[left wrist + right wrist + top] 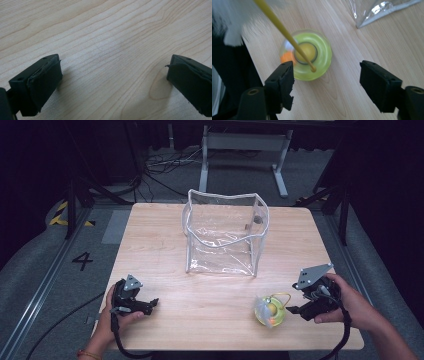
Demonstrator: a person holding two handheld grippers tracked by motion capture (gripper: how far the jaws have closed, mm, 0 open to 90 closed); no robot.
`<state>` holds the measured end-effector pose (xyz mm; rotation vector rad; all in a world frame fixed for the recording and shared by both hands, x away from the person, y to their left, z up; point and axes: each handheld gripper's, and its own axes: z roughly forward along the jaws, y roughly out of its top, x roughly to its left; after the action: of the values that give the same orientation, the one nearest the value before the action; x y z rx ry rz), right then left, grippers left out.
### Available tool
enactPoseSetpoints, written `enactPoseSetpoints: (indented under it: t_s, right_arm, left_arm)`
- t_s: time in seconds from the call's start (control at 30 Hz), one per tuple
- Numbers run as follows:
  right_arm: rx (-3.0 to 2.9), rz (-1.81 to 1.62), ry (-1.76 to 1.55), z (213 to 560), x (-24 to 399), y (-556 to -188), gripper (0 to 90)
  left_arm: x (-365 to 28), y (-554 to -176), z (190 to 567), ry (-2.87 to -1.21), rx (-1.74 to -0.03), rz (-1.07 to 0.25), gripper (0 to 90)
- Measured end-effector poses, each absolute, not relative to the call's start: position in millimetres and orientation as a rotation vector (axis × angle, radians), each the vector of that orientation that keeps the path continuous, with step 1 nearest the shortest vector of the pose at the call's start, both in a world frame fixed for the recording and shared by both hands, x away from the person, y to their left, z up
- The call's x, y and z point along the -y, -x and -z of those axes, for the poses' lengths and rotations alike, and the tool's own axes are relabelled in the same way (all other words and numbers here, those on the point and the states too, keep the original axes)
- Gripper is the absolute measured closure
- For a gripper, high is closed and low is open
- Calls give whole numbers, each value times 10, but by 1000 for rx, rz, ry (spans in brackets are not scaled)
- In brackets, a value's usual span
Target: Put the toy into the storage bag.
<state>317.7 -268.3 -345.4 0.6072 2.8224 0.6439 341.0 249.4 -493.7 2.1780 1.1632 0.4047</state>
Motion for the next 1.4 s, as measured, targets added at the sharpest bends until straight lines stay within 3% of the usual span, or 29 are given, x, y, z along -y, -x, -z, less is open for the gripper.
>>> enactPoseSetpoints:
  t_s: [0.17,0.53,1.07,1.4]
  right_arm:
    - [-2837,-611,-561,3336,2584,-3228,438]
    - [-2937,-523,-404,3068,2367,-3241,878]
    - [-2937,-426,-412,2904,2376,-3354,885]
    - [-2849,-450,-525,2565,2610,-3549,886]
  left_arm:
    - [-2494,-3410,4937,-2179,-1162,-405,2]
    - [-2495,-3412,4938,-2178,-1162,-405,2]
    - [-2495,-3412,4938,-2177,-1161,-405,2]
    - [-2495,-3411,4937,-2179,-1162,-405,2]
